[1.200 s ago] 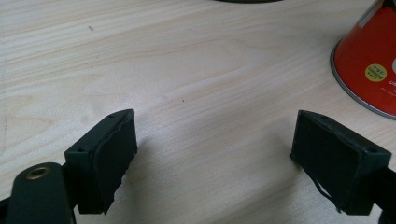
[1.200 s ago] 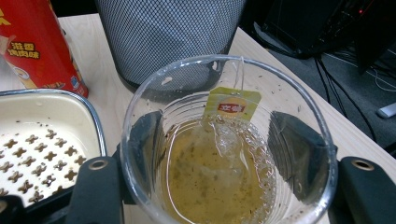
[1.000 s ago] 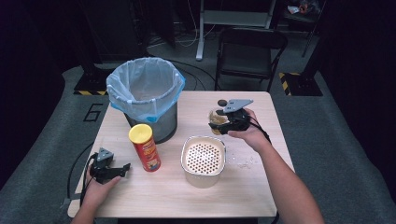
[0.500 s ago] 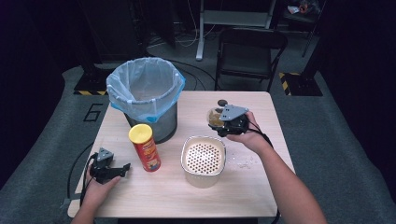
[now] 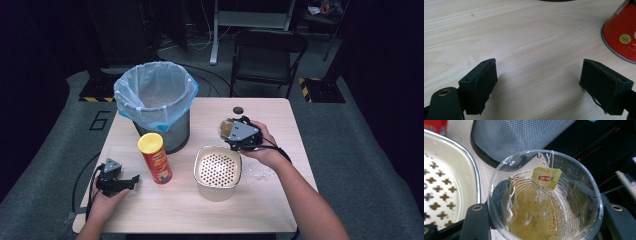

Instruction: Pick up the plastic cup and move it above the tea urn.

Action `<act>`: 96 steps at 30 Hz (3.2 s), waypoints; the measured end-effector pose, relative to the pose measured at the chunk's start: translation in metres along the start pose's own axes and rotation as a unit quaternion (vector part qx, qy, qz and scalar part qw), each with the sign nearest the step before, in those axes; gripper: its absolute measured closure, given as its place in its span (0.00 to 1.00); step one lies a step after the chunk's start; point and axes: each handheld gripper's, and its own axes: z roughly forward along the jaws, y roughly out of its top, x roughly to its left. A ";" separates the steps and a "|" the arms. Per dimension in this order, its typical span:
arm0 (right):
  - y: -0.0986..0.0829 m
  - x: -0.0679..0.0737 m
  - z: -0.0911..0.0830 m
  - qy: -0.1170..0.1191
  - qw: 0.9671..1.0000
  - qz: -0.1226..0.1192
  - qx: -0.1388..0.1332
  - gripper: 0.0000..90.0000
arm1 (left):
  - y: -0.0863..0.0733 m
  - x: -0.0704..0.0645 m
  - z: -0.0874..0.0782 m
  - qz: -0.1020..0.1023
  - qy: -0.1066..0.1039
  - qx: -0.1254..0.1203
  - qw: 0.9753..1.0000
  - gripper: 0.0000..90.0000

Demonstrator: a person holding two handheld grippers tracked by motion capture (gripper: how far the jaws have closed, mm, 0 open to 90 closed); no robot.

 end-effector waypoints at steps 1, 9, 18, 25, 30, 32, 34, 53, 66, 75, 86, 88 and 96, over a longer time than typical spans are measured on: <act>0.001 0.002 0.000 -0.003 1.000 -0.009 0.003 0.41 | 0.000 0.000 0.000 0.000 0.000 0.000 1.000 0.15; 0.006 0.017 0.002 -0.032 0.997 -0.075 0.015 0.41 | 0.000 0.000 0.000 0.000 0.000 0.000 1.000 0.15; 0.015 0.036 -0.001 -0.076 0.982 -0.169 0.025 0.41 | 0.000 0.000 0.000 0.001 -0.001 0.000 1.000 0.15; 0.019 0.055 -0.001 -0.122 0.955 -0.265 0.049 0.42 | 0.000 0.000 0.000 0.001 -0.001 0.000 1.000 0.15; 0.022 0.067 0.000 -0.144 0.930 -0.333 0.065 0.42 | 0.000 0.000 0.000 0.001 -0.002 0.000 1.000 0.15; 0.021 0.072 0.001 -0.153 0.920 -0.353 0.074 0.42 | 0.000 0.000 0.000 0.001 -0.002 0.000 1.000 0.15; 0.021 0.077 0.002 -0.163 0.902 -0.392 0.079 0.42 | 0.000 0.000 0.000 0.001 -0.002 0.000 1.000 0.15; 0.030 0.091 -0.004 -0.207 0.815 -0.537 0.069 0.42 | 0.000 0.000 0.000 0.001 -0.002 0.000 1.000 0.15; 0.032 0.091 -0.009 -0.205 0.815 -0.538 0.065 0.41 | 0.000 0.000 0.000 0.001 -0.002 0.000 1.000 0.15; 0.033 0.093 -0.011 -0.209 0.814 -0.539 0.062 0.41 | 0.000 0.000 0.000 0.001 -0.002 0.000 1.000 0.15; 0.033 0.093 -0.012 -0.189 0.817 -0.540 0.076 0.42 | 0.000 0.000 0.000 0.001 -0.002 0.000 1.000 0.15; 0.034 0.093 -0.012 -0.208 0.817 -0.534 0.059 0.42 | 0.000 0.000 0.000 0.001 -0.002 0.000 1.000 0.15; 0.035 0.093 -0.013 -0.214 0.813 -0.538 0.059 0.42 | 0.000 0.000 0.000 0.001 -0.001 0.000 1.000 0.15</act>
